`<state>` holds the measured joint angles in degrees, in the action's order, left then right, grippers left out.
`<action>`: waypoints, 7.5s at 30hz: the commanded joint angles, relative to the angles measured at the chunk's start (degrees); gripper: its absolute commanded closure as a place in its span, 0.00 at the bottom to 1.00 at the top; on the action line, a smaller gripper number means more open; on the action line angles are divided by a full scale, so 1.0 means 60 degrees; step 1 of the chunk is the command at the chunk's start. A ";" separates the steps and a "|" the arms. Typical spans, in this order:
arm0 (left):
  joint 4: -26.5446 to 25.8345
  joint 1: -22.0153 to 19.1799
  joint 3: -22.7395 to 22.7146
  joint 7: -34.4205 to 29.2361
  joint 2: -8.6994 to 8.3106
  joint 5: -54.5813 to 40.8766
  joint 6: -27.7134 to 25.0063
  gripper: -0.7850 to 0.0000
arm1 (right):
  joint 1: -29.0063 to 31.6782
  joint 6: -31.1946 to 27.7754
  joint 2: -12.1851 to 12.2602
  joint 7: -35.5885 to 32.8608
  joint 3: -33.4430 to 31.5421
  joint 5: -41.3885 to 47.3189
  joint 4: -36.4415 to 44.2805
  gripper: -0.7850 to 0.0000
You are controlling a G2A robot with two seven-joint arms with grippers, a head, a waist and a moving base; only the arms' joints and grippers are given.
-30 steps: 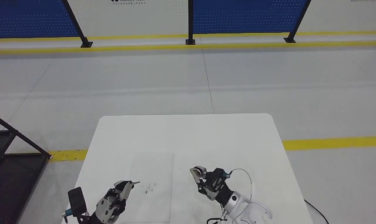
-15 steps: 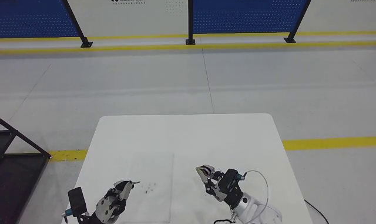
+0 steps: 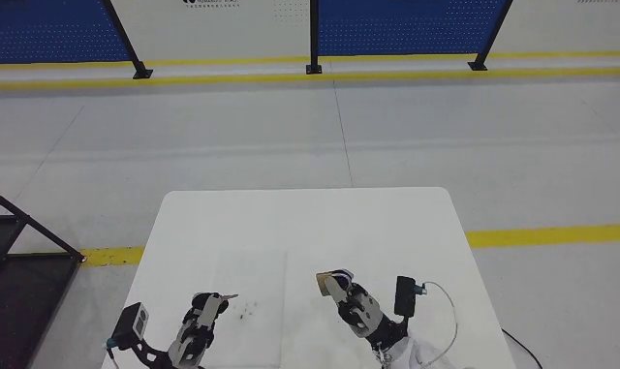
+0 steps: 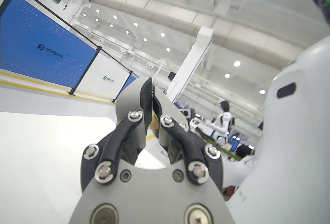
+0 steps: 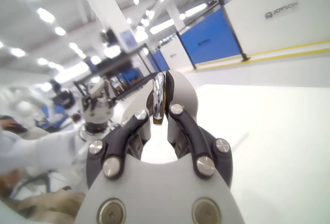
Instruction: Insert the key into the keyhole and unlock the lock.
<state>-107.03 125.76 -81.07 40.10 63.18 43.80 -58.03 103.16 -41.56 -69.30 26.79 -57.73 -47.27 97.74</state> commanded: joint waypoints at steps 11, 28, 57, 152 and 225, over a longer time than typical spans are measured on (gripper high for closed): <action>-0.0130 -0.0749 0.1386 -0.0158 -0.0563 -0.2005 0.0004 1.00 | -0.1007 -0.1741 -0.0308 -0.0054 0.1178 0.1677 -0.1173 1.00; -0.0070 -0.1041 0.1921 -0.0525 -0.0416 -0.2060 0.0573 1.00 | -0.0959 -0.1790 -0.0365 -0.0044 0.1345 0.2671 -0.1038 1.00; 0.1728 -0.2356 0.3699 0.2022 0.0464 0.0933 0.2122 1.00 | -0.1313 -0.1309 -0.0812 -0.0181 0.1874 0.2929 -0.1433 1.00; 0.1993 -0.2449 0.3694 0.1543 0.0990 0.0840 0.2008 0.69 | -0.0797 -0.1172 -0.1183 0.0105 0.1401 0.1904 -0.1299 1.00; 0.3128 -0.3256 0.3160 0.4874 0.0926 0.7940 0.7370 1.00 | -0.0185 -0.0601 -0.0935 -0.1512 0.0974 0.2323 -0.0507 1.00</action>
<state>-88.15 106.28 -62.04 69.26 68.81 90.94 -14.13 102.03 -45.17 -74.92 17.74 -51.88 -33.35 94.67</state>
